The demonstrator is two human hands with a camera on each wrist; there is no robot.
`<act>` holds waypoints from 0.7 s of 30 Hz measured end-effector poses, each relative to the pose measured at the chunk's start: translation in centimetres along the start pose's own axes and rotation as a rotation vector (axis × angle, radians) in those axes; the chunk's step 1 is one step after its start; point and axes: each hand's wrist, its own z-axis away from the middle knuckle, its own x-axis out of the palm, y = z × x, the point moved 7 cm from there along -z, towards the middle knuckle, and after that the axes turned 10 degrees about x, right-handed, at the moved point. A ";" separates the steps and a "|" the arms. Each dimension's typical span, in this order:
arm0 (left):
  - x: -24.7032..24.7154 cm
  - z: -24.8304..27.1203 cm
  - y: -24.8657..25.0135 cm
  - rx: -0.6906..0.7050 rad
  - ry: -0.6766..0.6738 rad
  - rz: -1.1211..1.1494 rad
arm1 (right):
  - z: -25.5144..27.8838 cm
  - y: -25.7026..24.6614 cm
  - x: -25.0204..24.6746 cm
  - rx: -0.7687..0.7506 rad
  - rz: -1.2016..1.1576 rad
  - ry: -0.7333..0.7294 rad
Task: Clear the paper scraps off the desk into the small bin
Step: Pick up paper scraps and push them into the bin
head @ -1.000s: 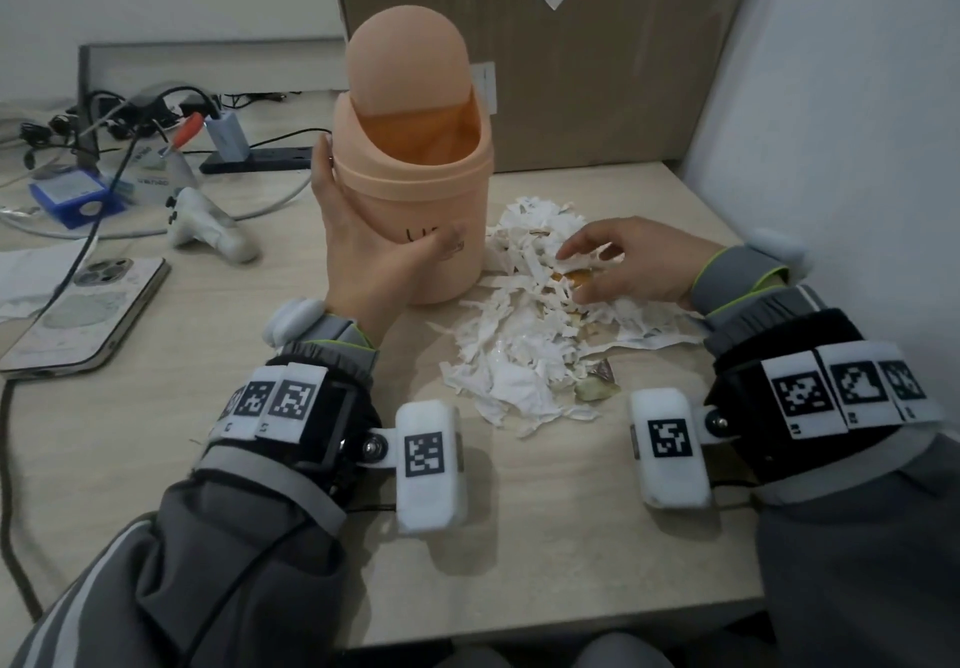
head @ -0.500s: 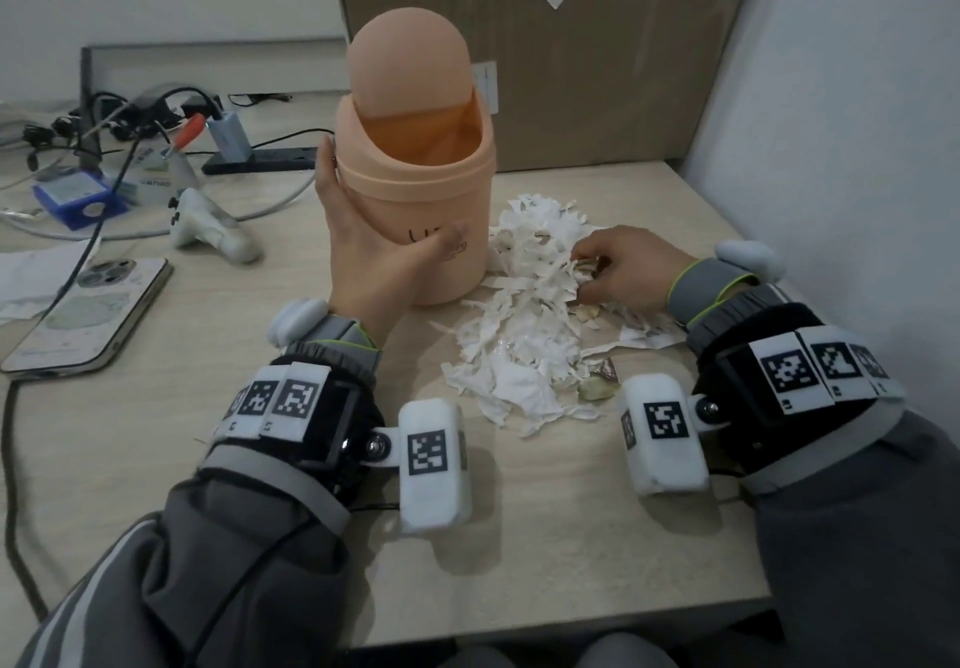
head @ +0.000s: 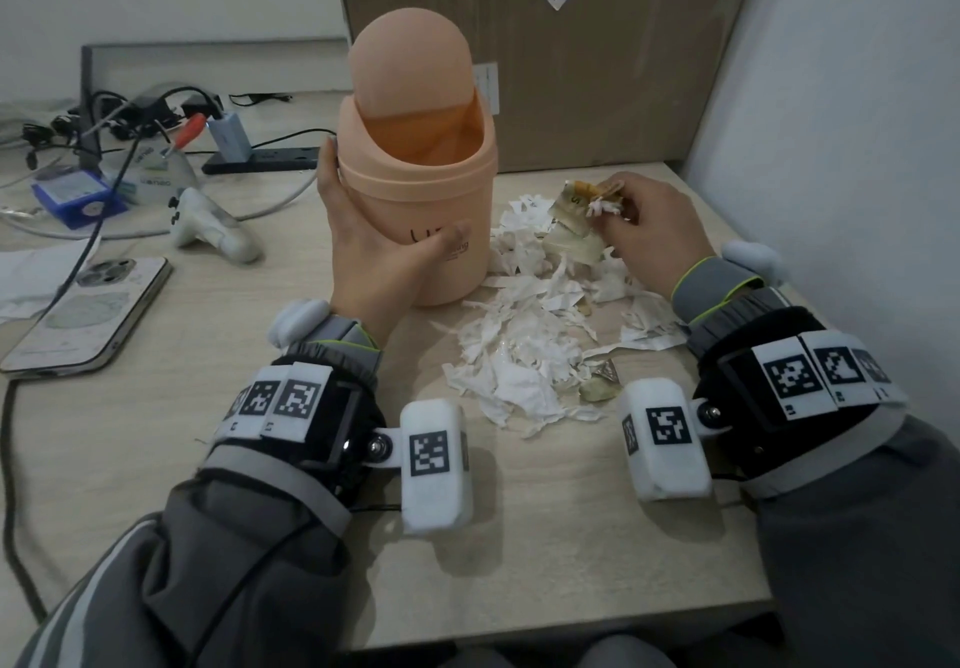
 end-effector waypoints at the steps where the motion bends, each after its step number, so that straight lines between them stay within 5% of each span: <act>1: 0.0 0.0 0.0 0.000 0.000 0.001 | -0.1 0.2 0.0 0.013 -0.043 -0.001; 7: 0.0 0.0 -0.1 -0.001 0.005 -0.006 | -0.2 1.8 0.7 0.186 -0.373 -0.062; 17: 0.0 0.0 -0.2 0.003 -0.001 0.004 | 0.1 2.5 2.5 0.500 -0.675 -0.210; 21: 0.0 -0.1 -0.1 0.010 -0.002 -0.001 | 0.2 2.8 3.0 0.517 -0.700 -0.263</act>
